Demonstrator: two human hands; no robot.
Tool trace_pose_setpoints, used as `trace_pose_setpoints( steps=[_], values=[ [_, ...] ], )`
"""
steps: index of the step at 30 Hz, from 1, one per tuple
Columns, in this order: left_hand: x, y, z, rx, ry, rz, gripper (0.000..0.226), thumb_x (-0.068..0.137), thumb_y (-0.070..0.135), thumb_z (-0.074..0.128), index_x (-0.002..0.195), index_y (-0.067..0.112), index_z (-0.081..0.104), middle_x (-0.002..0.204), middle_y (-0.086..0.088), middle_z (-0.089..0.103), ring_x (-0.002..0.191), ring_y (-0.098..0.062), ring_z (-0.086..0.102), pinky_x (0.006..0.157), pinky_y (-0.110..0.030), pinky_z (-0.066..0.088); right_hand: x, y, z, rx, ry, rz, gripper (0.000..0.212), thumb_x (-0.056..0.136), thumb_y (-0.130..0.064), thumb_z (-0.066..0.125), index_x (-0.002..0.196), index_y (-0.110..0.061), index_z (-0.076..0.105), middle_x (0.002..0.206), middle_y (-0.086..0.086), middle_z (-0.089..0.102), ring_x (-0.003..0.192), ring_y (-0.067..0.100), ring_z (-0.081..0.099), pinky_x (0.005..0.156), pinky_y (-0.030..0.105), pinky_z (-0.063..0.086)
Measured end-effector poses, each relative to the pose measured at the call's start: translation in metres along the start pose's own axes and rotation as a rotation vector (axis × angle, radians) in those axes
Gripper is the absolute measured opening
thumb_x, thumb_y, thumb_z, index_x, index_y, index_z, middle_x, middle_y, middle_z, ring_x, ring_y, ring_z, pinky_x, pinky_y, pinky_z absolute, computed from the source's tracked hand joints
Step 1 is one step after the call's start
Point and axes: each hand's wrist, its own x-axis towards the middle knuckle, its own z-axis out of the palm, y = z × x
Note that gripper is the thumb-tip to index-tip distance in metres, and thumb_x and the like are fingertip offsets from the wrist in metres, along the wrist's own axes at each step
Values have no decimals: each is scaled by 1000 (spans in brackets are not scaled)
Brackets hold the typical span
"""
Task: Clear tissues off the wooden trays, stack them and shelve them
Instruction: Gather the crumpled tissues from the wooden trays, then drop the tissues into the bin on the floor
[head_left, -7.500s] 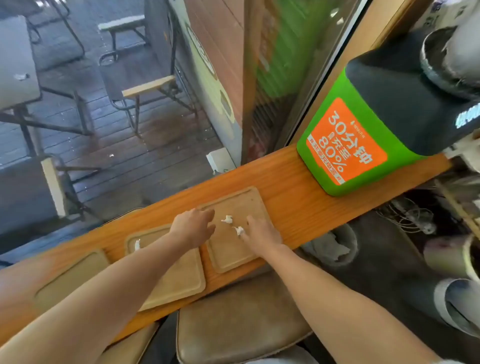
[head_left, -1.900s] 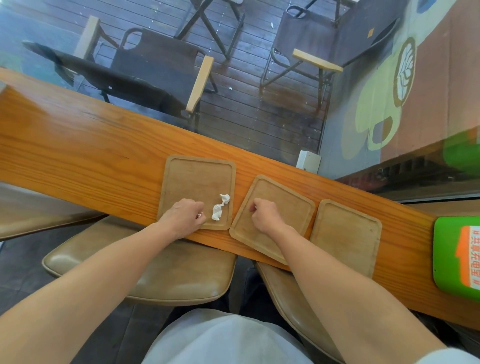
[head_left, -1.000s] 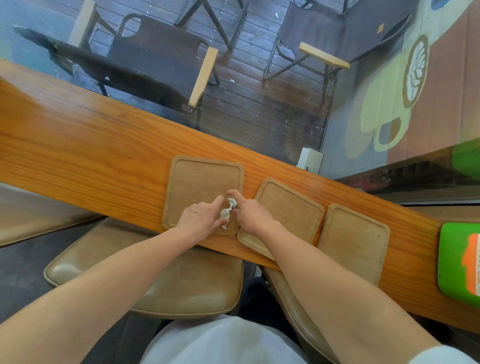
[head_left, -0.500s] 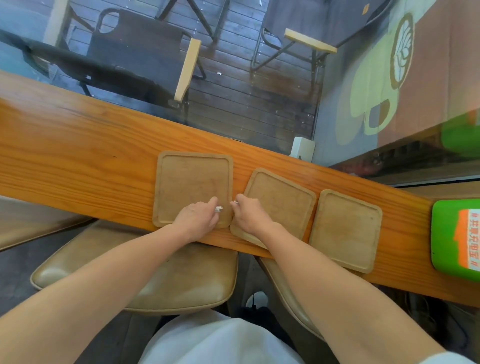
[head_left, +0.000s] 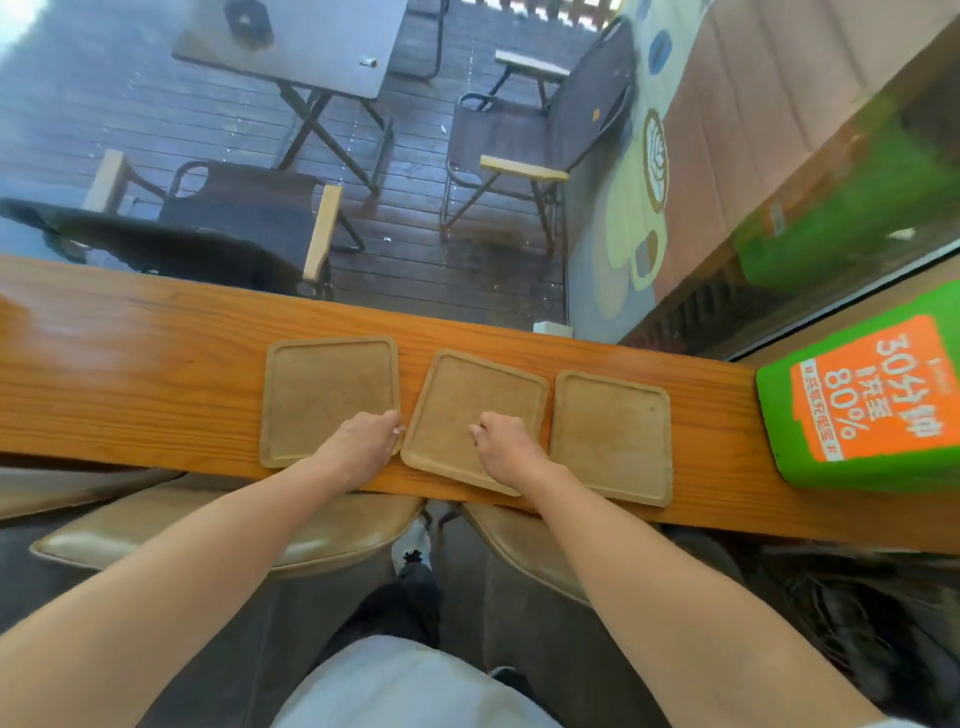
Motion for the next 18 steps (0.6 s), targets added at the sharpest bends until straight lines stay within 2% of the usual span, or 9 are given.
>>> trace_pose_setpoints(
  steps=[3,5,7,9,11,14,18],
  values=[
    [-16,40,0,29,47,66,28,103,24,43,97,7,63,95,-11,65,89,-31,63,79,-43,52,-34,31,-16,79,118,-33,35,103,-40,40,73,-22,44,85,8,57,77,27,55,69,38,45],
    [-32,70,5,23,92,111,26,103,21,44,101,6,67,100,-11,67,92,-29,63,82,-41,53,-60,55,-24,106,182,-56,38,102,-41,43,69,-21,44,77,5,54,74,27,53,67,37,43],
    [-52,103,14,51,129,153,31,103,25,44,92,7,66,92,-11,68,87,-30,63,76,-40,51,-91,82,-32,121,241,-79,41,101,-43,43,67,-20,44,73,5,55,70,27,53,62,36,39],
    [-75,139,28,130,172,205,44,103,38,41,73,11,60,75,-7,64,75,-30,62,66,-38,46,-126,115,-42,157,316,-85,43,100,-46,42,67,-19,44,70,4,53,64,23,49,56,35,36],
    [-98,177,47,196,208,260,54,101,49,36,63,16,56,63,-1,61,62,-22,60,57,-36,45,-166,150,-52,195,410,-77,43,101,-45,41,67,-20,43,66,1,50,60,19,46,53,34,34],
    [-125,240,80,217,191,393,55,101,50,33,59,22,56,58,1,59,55,-17,58,56,-36,50,-228,209,-60,220,548,-17,42,102,-43,40,65,-24,39,62,-3,48,55,15,45,46,32,26],
    [-157,329,130,283,117,583,50,101,49,32,66,23,56,64,1,58,58,-20,57,57,-35,47,-304,292,-47,272,628,172,41,99,-52,37,69,-24,38,69,1,51,64,25,51,51,36,32]
  ],
)
